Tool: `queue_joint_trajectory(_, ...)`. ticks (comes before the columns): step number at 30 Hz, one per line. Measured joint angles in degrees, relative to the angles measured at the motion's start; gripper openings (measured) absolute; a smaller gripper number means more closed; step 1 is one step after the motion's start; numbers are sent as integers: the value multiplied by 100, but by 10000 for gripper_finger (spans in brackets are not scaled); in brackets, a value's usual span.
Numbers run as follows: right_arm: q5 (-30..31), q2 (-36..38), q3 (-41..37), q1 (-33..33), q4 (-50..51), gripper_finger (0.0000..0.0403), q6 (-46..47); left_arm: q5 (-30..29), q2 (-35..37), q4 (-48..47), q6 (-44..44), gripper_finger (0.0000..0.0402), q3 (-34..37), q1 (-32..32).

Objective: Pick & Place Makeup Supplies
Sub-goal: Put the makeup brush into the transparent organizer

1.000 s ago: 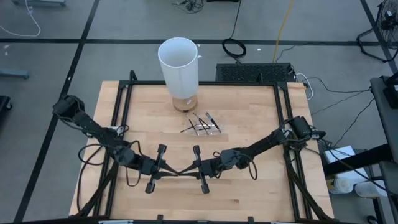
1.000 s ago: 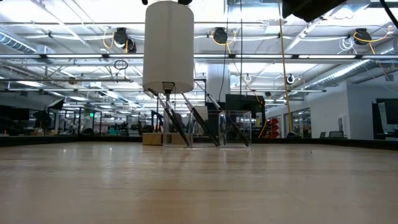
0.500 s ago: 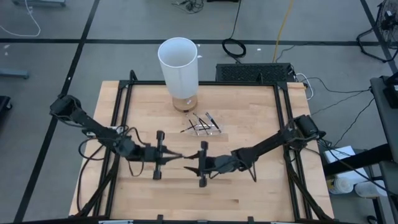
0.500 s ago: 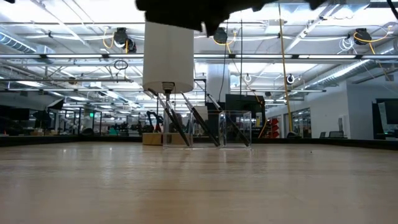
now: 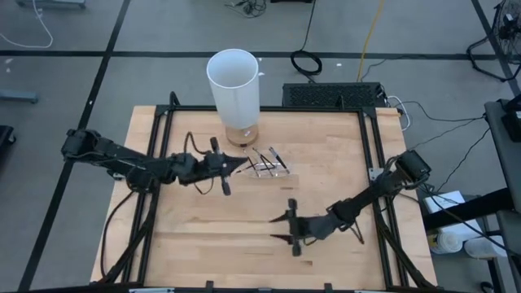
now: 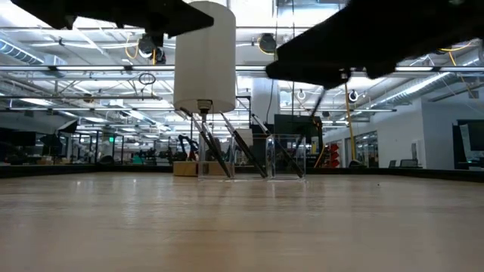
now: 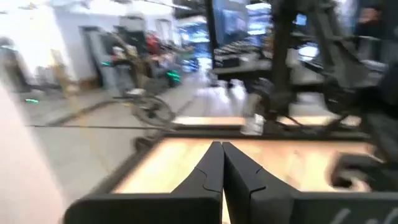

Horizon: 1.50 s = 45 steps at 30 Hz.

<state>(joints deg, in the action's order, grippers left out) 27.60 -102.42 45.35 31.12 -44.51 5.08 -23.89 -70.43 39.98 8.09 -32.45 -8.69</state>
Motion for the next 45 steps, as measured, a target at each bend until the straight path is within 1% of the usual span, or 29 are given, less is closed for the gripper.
queue_joint_trajectory(2, 65, 19, -283, -3, -311, 182, 107, 195, -4, -137, -77, 2, 0, 89)
queue_joint_trajectory(6, 133, 6, -687, -94, -778, 168, 282, 203, -4, -173, -7, 2, 0, 133)
queue_joint_trajectory(9, 70, 6, -831, -112, -1026, 161, 356, 286, -7, -210, 84, 2, 0, 118)
queue_joint_trajectory(12, 147, 199, -846, -107, -984, 156, 267, 290, -7, -358, 84, 1, 0, 89)
queue_joint_trajectory(14, 382, 517, -840, -103, -741, 151, 306, 297, -5, -529, 82, 1, 0, 14)
queue_joint_trajectory(16, 540, 952, -833, -92, -75, 146, 421, 314, -4, -735, 47, 1, 0, -119)
queue_joint_trajectory(17, 547, 1192, -807, -100, 415, 142, 566, 332, -4, -840, 19, 1, 0, -202)
queue_joint_trajectory(19, 513, 1652, -554, -169, 1808, 135, 1048, 475, -4, -1027, -100, 1, 0, -377)
queue_joint_trajectory(21, 332, 1947, -87, -302, 3617, 128, 1625, 714, -4, -1176, -120, 2, 0, -507)
queue_joint_trajectory(23, -48, 1943, 486, -487, 5329, 124, 2127, 823, -5, -1179, -93, 10, 0, -590)
queue_joint_trajectory(25, -475, 1795, 961, -680, 6797, 122, 2515, 863, -2, -1123, -108, 24, 0, -657)
queue_joint_trajectory(27, -803, 1604, 1300, -887, 7700, 123, 2817, 892, 0, -1134, -99, 39, 0, -743)
queue_joint_trajectory(29, -998, 1523, 1407, -1062, 8219, 128, 3039, 918, 0, -1162, -91, 54, 0, -817)
queue_joint_trajectory(31, -1138, 1454, 1378, -1246, 8392, 135, 3129, 910, 0, -1198, -91, 69, 0, -861)
queue_joint_trajectory(35, -1181, 1447, 1163, -1572, 8209, 156, 3178, 902, 0, -1197, -89, 92, 0, -953)
queue_joint_trajectory(38, -1473, 1442, 948, -1858, 7880, 172, 3211, 905, 0, -1201, -88, 107, 0, -992)
queue_joint_trajectory(42, -1974, 1446, 704, -2175, 7753, 186, 3310, 895, 0, -1272, -88, 123, 2, -1037)
queue_joint_trajectory(45, -2022, 1442, 511, -2311, 7698, 189, 3295, 897, 0, -1283, -86, 131, 2, -1044)
